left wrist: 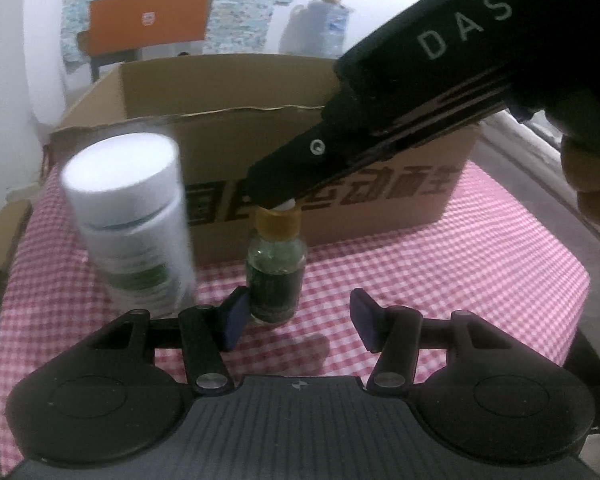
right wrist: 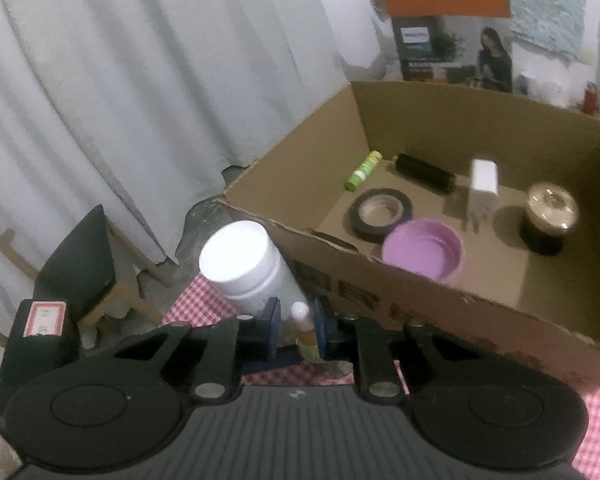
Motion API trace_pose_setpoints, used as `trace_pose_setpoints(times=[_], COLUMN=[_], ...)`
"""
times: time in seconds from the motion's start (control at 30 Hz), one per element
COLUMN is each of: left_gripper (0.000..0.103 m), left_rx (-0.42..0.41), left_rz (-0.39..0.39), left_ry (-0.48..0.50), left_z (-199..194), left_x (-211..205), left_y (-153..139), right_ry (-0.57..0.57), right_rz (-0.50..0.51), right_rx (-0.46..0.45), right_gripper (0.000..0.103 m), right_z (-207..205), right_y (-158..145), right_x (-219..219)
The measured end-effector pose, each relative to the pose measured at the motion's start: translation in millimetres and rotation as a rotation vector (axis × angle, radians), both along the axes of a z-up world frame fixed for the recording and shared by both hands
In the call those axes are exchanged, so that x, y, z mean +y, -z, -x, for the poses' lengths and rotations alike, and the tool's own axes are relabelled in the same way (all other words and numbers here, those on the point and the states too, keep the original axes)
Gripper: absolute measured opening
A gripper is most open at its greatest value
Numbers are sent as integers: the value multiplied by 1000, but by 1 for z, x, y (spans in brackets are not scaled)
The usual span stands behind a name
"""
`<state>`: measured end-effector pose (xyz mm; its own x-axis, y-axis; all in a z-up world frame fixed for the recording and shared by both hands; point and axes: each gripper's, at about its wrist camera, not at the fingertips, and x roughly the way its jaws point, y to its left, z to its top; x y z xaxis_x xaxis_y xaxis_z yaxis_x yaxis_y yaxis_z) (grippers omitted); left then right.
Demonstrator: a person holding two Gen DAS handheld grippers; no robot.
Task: Organize rigid objects
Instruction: 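Move the right tool to the green dropper bottle and close on its cap, then carry the green dropper bottle with the right tool into the box and release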
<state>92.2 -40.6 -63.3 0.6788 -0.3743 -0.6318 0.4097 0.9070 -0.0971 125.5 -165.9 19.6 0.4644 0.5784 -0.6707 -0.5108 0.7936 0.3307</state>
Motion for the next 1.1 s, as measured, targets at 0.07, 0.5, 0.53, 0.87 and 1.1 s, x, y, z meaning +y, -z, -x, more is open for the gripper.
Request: trace_pose_setpoints(times=[0.07,0.5,0.53,0.87,1.1], left_gripper=[55,49,47,32,31], left_rx=[2,9,7,-11,17], left_rz=[4,13,8,-46,-29], left_ry=[28,144,142,117,125], left_z=[-1,-7,-8,-11,-10], left_x=[-7,-38,-39,-47,-48], left_y=[0,0,0,3,-2], right_ry=[24,156,157,140,145], right_rz=[-4,-26,-18,41,40], right_rx=[10,53,47,14,14], right_gripper=[19,19,20,24,24], right_z=[3,22,22,17,19], right_y=[0,0,1,14,14], right_x=[-9,-55,-55,-46,-50])
